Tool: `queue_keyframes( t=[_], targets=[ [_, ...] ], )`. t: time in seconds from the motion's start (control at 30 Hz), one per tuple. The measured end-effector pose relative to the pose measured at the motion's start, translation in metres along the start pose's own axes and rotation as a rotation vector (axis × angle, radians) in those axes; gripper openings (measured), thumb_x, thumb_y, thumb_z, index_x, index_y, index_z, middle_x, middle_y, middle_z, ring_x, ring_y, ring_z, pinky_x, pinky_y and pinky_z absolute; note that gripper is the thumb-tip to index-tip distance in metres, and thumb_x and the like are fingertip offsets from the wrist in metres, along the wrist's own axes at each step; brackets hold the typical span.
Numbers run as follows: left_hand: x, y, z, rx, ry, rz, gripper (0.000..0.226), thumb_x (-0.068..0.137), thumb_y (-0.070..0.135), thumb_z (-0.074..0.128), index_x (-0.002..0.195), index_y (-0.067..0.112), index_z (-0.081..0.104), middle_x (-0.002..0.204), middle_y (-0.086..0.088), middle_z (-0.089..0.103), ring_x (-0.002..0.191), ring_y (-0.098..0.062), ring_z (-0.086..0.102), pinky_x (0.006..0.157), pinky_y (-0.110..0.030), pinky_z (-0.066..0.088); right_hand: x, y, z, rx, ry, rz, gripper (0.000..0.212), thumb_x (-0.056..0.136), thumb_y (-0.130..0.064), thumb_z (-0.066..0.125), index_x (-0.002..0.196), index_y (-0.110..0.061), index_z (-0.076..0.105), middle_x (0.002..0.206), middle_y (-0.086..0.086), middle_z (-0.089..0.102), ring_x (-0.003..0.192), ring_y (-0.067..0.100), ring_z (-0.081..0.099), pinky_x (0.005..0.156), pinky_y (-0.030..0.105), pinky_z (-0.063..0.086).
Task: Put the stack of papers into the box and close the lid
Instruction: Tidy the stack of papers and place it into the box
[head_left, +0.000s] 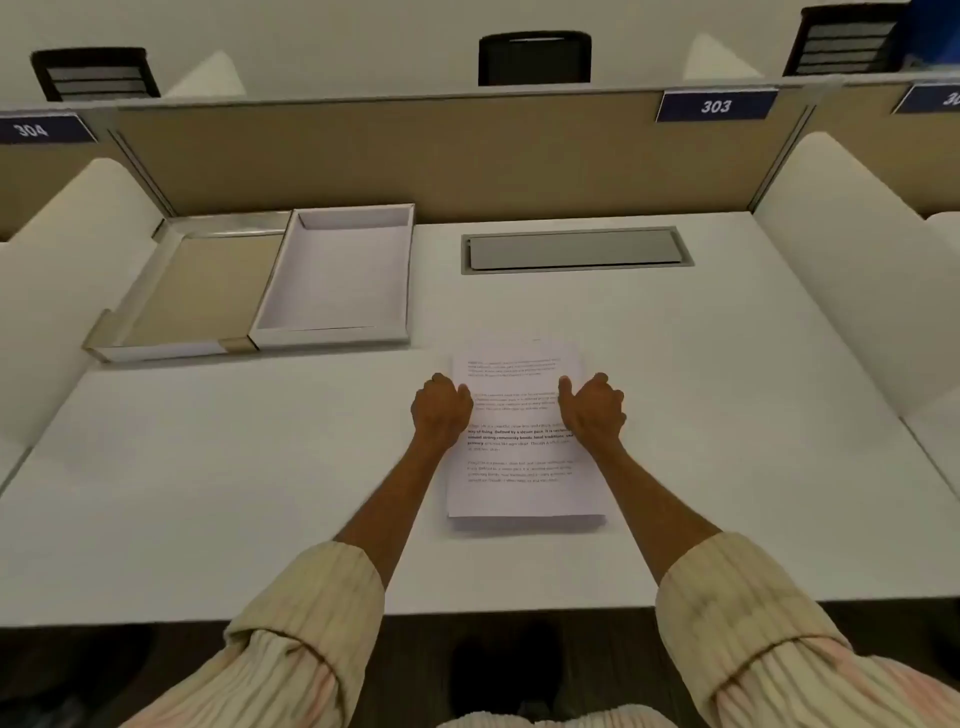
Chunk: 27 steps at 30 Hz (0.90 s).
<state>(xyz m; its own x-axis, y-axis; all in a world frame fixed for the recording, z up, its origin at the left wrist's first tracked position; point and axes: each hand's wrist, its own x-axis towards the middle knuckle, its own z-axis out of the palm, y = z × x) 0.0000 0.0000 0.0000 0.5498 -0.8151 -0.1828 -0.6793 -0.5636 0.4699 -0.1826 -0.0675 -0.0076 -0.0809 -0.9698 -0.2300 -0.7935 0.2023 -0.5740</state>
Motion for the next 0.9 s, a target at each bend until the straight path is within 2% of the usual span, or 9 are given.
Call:
queue_keyframes(
  t=[0.3, 0.43, 0.57, 0.67, 0.8, 0.9],
  targets=[
    [-0.010, -0.004, 0.019, -0.090, -0.079, -0.032, 0.055, 0.099, 0.042, 0.045, 0.122, -0.008, 0.054, 0.128, -0.024, 0.055, 0.122, -0.036, 0.050, 0.101, -0.044, 0.043, -0.003, 0.007, 0.013, -0.102, -0.026, 0.005, 0.065, 0.094, -0.050, 0.045, 0.128, 0.006, 0.049, 0.128, 0.021, 0.053, 0.123, 0.035, 0.045, 0.096, 0.048, 0.041],
    [-0.008, 0.000, 0.021, -0.213, -0.111, -0.133, 0.060, 0.096, 0.044, 0.052, 0.128, -0.007, 0.053, 0.134, -0.025, 0.052, 0.127, -0.038, 0.048, 0.107, -0.046, 0.043, -0.002, 0.006, 0.014, -0.063, -0.042, 0.018, 0.062, 0.093, -0.048, 0.049, 0.125, 0.005, 0.051, 0.127, 0.022, 0.054, 0.122, 0.036, 0.047, 0.097, 0.047, 0.042],
    [-0.001, 0.008, 0.012, -0.455, -0.120, -0.281, 0.056, 0.085, 0.037, 0.070, 0.120, -0.005, 0.061, 0.124, -0.021, 0.066, 0.113, -0.036, 0.063, 0.098, -0.046, 0.053, 0.002, 0.003, 0.010, 0.015, -0.083, 0.062, 0.056, 0.090, -0.044, 0.057, 0.118, 0.004, 0.058, 0.123, 0.022, 0.060, 0.119, 0.038, 0.053, 0.097, 0.044, 0.045],
    [0.000, 0.013, 0.009, -0.537, -0.114, -0.358, 0.061, 0.076, 0.033, 0.080, 0.120, -0.004, 0.059, 0.122, -0.020, 0.067, 0.112, -0.036, 0.064, 0.096, -0.047, 0.054, 0.006, 0.000, 0.005, 0.069, -0.112, 0.100, 0.052, 0.085, -0.042, 0.063, 0.114, 0.001, 0.061, 0.122, 0.021, 0.063, 0.117, 0.039, 0.057, 0.097, 0.043, 0.046],
    [0.004, 0.011, 0.010, -0.612, -0.138, -0.432, 0.058, 0.071, 0.027, 0.084, 0.115, -0.001, 0.059, 0.118, -0.019, 0.069, 0.105, -0.035, 0.069, 0.094, -0.045, 0.056, 0.012, -0.003, 0.001, 0.109, -0.152, 0.190, 0.067, 0.080, -0.050, 0.067, 0.125, -0.002, 0.054, 0.129, 0.018, 0.060, 0.121, 0.038, 0.055, 0.104, 0.048, 0.043],
    [0.010, 0.009, 0.010, -0.668, -0.182, -0.456, 0.058, 0.069, 0.024, 0.085, 0.116, -0.001, 0.062, 0.115, -0.019, 0.071, 0.100, -0.035, 0.071, 0.095, -0.045, 0.057, 0.018, -0.002, -0.001, 0.175, -0.177, 0.244, 0.073, 0.076, -0.052, 0.072, 0.126, -0.003, 0.054, 0.128, 0.017, 0.062, 0.118, 0.037, 0.058, 0.103, 0.050, 0.045]
  ],
)
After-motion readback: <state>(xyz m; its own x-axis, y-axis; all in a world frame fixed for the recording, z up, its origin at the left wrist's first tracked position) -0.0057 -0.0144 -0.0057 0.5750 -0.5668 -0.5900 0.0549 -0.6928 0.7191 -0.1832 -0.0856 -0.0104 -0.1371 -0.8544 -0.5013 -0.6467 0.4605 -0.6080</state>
